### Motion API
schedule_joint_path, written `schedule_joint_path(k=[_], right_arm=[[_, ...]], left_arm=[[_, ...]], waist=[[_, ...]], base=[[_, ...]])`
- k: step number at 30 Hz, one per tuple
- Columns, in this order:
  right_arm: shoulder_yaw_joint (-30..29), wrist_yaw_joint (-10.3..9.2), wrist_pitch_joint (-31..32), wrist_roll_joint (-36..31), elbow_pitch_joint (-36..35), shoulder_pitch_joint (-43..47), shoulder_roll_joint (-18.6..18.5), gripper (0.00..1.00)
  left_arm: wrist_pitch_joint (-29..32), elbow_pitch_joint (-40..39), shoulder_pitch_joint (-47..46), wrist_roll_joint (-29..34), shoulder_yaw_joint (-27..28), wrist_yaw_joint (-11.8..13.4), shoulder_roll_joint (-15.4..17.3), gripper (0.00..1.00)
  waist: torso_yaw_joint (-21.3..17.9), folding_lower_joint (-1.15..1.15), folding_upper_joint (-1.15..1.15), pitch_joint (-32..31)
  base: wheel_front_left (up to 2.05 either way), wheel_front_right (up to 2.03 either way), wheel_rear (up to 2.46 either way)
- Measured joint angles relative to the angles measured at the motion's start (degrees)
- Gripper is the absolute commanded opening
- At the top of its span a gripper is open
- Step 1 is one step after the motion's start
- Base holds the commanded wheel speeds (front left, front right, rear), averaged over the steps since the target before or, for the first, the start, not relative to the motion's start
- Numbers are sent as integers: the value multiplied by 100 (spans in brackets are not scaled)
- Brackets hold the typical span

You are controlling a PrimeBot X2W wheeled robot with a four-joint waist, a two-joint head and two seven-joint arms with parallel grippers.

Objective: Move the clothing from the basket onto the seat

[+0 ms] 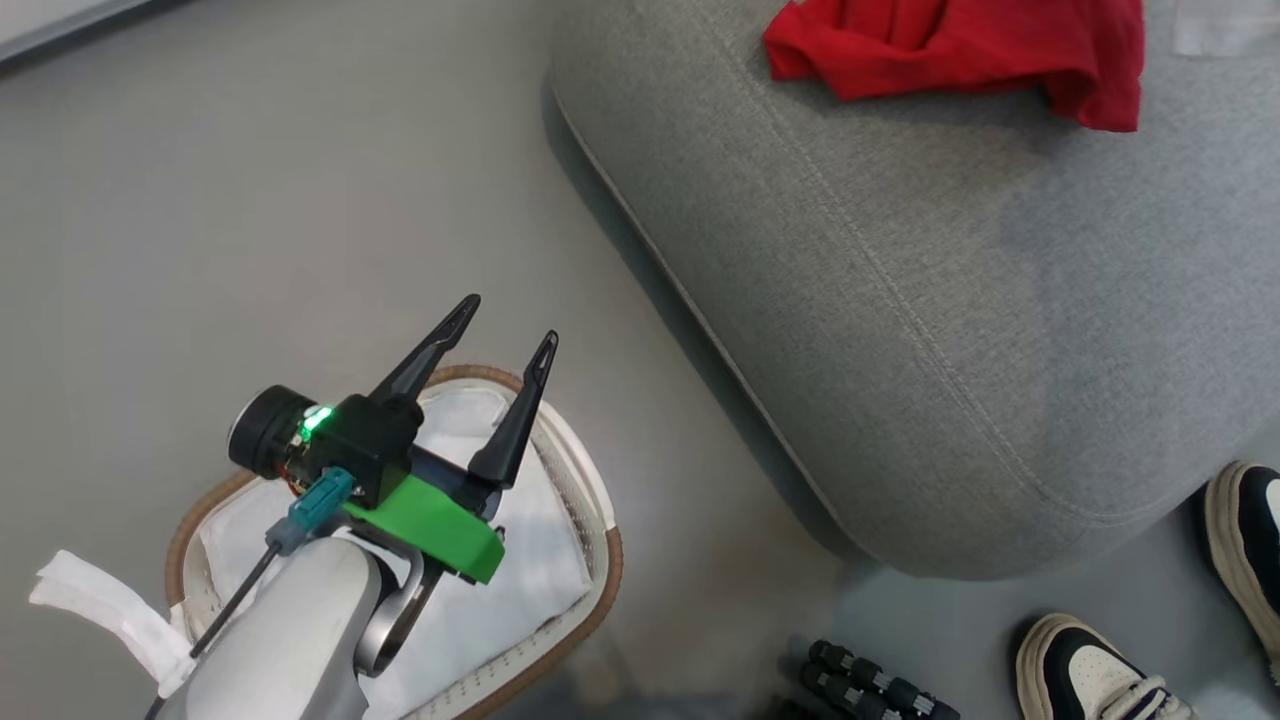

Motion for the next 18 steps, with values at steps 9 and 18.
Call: schedule_joint_path(k=[9, 18], right_arm=[[-811, 0, -1, -308, 973, 430, 693, 41], [-1209, 0, -1, -245, 543, 1553, 1067, 100]], left_arm=[[0, -110, -167, 38, 47, 0, 156, 100], [0, -3, -110, 38, 201, 0, 68, 100]], waist=[[321, 0, 0, 557], [436, 0, 0, 442]], base=[[0, 0, 0], [0, 0, 0]])
